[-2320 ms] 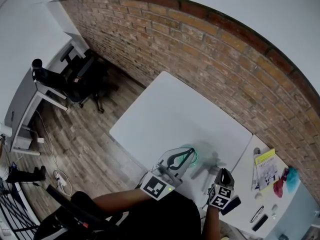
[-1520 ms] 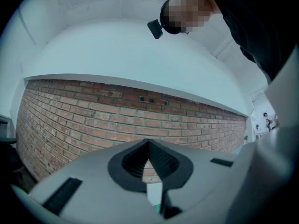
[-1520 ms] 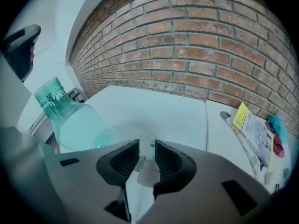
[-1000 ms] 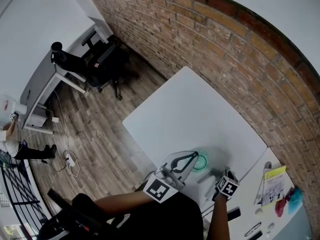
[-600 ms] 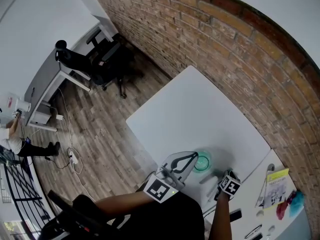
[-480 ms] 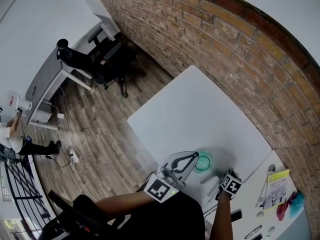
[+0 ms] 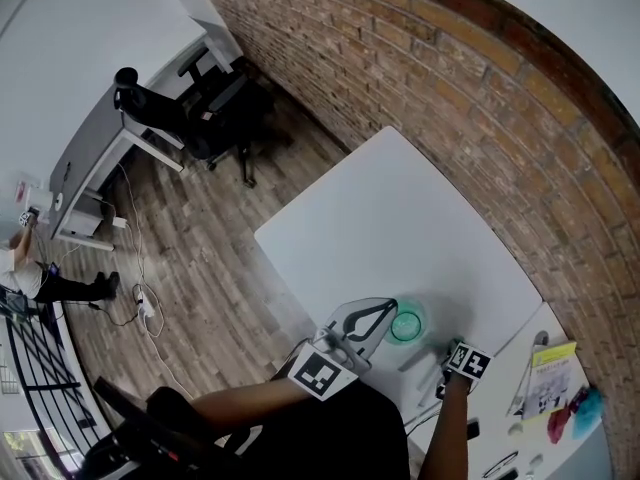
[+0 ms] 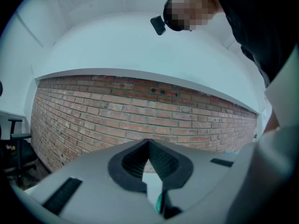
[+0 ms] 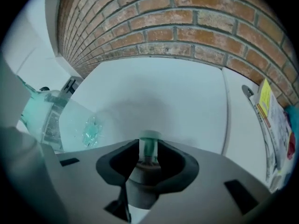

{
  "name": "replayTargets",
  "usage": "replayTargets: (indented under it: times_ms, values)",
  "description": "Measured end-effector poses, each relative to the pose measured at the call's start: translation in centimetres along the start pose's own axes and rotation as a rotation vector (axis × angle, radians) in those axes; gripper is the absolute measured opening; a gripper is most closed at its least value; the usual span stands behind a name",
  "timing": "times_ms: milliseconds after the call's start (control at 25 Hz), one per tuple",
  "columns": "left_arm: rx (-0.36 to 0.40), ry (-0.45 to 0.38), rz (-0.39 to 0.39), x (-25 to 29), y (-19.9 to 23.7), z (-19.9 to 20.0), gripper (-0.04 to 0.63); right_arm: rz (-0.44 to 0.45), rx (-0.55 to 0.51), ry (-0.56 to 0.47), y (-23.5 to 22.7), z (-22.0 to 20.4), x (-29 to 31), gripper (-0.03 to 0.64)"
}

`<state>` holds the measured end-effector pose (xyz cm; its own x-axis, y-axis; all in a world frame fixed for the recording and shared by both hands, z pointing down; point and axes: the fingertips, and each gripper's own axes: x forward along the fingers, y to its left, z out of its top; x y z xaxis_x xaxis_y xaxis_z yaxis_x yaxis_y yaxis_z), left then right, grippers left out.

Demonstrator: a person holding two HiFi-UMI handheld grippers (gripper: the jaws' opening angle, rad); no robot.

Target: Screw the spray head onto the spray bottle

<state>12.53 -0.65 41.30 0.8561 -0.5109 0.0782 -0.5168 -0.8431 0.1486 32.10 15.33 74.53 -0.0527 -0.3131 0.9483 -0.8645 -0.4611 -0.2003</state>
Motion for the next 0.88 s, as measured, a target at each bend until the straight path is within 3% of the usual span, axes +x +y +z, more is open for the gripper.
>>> replayTargets:
  times_ms: [400,520,880]
  values:
    - [-0.02,-0.006,-0.012,0.5,0.1,0.0,0.002,0.021,0.059,0.068,-1.0,-0.4,0.4,0.119]
    - [-0.028,-0.004,0.0,0.5,0.6,0.0,0.002,0.025,0.059,0.094,-1.2,-0.7,0.3,0.08]
    - [-0.035,-0.02,0.018,0.0,1.3,0.4,0.002,0.062,0.087,0.071,-1.5,-1.5,-0.7,0.071]
